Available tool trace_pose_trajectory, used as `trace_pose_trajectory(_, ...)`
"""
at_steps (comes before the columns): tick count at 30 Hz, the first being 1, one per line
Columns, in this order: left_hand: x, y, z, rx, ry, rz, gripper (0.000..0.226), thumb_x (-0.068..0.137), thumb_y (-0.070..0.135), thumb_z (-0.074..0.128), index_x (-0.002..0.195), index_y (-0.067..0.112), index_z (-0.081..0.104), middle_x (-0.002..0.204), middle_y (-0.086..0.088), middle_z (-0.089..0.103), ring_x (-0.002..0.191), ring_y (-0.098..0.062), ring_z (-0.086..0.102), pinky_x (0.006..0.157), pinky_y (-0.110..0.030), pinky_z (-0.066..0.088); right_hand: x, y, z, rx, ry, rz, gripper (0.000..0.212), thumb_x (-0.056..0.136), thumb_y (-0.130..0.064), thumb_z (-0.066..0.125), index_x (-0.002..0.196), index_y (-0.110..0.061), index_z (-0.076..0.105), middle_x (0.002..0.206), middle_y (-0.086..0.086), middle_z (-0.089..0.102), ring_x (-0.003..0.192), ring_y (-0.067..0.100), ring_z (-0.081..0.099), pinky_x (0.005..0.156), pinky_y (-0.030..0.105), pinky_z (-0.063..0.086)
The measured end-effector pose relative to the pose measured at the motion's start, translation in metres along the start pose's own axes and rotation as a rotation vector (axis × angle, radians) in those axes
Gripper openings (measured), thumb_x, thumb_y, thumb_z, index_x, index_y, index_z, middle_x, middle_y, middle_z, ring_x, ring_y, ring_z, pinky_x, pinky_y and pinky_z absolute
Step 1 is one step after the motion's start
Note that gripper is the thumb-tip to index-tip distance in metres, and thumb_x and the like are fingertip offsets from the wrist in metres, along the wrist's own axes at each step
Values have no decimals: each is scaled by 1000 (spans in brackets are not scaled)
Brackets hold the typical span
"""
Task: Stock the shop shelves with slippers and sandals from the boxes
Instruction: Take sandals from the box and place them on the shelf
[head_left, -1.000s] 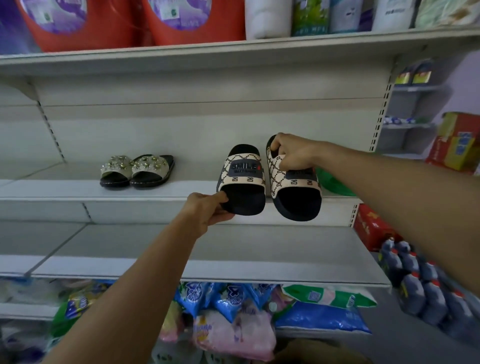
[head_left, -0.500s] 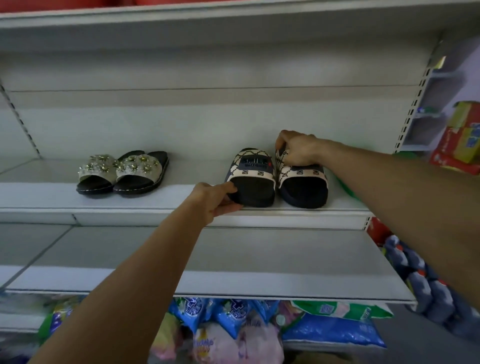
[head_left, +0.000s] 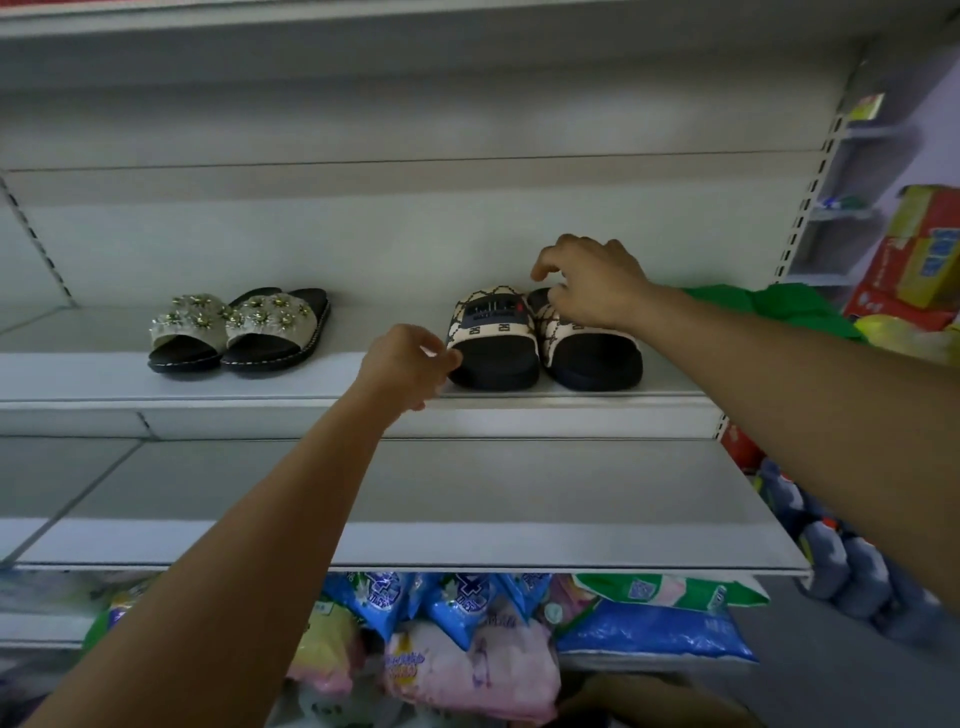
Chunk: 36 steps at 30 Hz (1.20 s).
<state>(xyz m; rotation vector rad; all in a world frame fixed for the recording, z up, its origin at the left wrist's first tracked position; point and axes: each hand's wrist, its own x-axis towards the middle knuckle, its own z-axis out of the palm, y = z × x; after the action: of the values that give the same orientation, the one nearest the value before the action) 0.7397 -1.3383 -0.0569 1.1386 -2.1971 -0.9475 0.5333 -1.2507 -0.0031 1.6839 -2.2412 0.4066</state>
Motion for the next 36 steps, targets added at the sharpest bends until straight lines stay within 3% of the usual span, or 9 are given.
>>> trace_pose_trajectory(4, -27, 1, 6, 74, 185, 211, 22, 91, 36, 59, 109, 24, 64, 88, 3, 67, 79, -18, 66, 74, -39, 58, -49, -6, -5, 51, 102, -65, 30, 86, -12, 48, 111, -21, 63, 117, 1, 58, 110, 23, 52, 92, 37, 34)
trace_pose_trajectory(7, -63, -2, 21, 138, 268, 307, 22, 92, 35, 56, 112, 27, 62, 85, 9, 62, 77, -12, 62, 72, -31, 54, -99, -3, 2, 60, 102, -88, 32, 84, -12, 50, 111, -23, 64, 116, -1, 59, 109, 21, 51, 88, 35, 34)
trace_pose_trajectory(11, -111, -16, 51, 131, 222, 385, 23, 93, 28, 58, 115, 24, 62, 84, 10, 61, 74, -6, 57, 70, -22, 44, -168, 8, 18, 93, 75, -58, 32, 86, -14, 52, 114, -23, 63, 118, 0, 59, 109, 22, 51, 87, 35, 35)
trace_pose_trajectory(14, -140, -33, 78, 84, 147, 384, 24, 89, 27, 63, 114, 23, 62, 86, 9, 64, 74, -6, 58, 74, -27, 49, -214, 18, 34, 126, 11, -12, 32, 88, -19, 52, 118, -25, 59, 120, -1, 57, 113, 21, 50, 91, 37, 35)
trace_pose_trajectory(20, -181, -71, 133, 52, -107, 239, 35, 85, 34, 68, 117, 23, 61, 99, 3, 66, 80, -14, 64, 77, -29, 51, -291, 35, 76, 175, -135, 108, 33, 93, -40, 51, 122, -26, 55, 119, -2, 56, 106, 20, 56, 82, 35, 39)
trace_pose_trajectory(26, -212, -117, 186, -32, -351, 76, 26, 81, 31, 71, 106, 23, 64, 88, 1, 67, 71, -14, 63, 71, -29, 52, -365, 41, 128, 344, -321, 357, 23, 91, -36, 55, 112, -27, 59, 117, -4, 57, 103, 19, 59, 84, 33, 44)
trace_pose_trajectory(30, -238, -163, 217, -80, -460, -58, 29, 68, 48, 65, 93, 33, 62, 85, -1, 70, 75, -16, 64, 76, -30, 51, -412, 37, 169, 387, -479, 488, 8, 90, -34, 52, 95, -32, 58, 108, -7, 59, 101, 18, 59, 83, 34, 47)
trace_pose_trajectory(34, -265, -206, 251, -61, -544, -159, 24, 82, 25, 71, 104, 15, 66, 86, -2, 68, 82, -20, 65, 74, -26, 46, -461, 29, 210, 470, -531, 630, 7, 88, -30, 56, 88, -27, 62, 94, -6, 67, 88, 13, 62, 82, 33, 51)
trace_pose_trajectory(36, -276, -222, 266, -70, -604, -250, 25, 86, 18, 69, 109, 8, 65, 91, -7, 67, 83, -19, 62, 76, -26, 45, -485, 22, 231, 519, -593, 721, 9, 91, -30, 58, 98, -31, 63, 99, -7, 65, 92, 12, 61, 83, 28, 48)
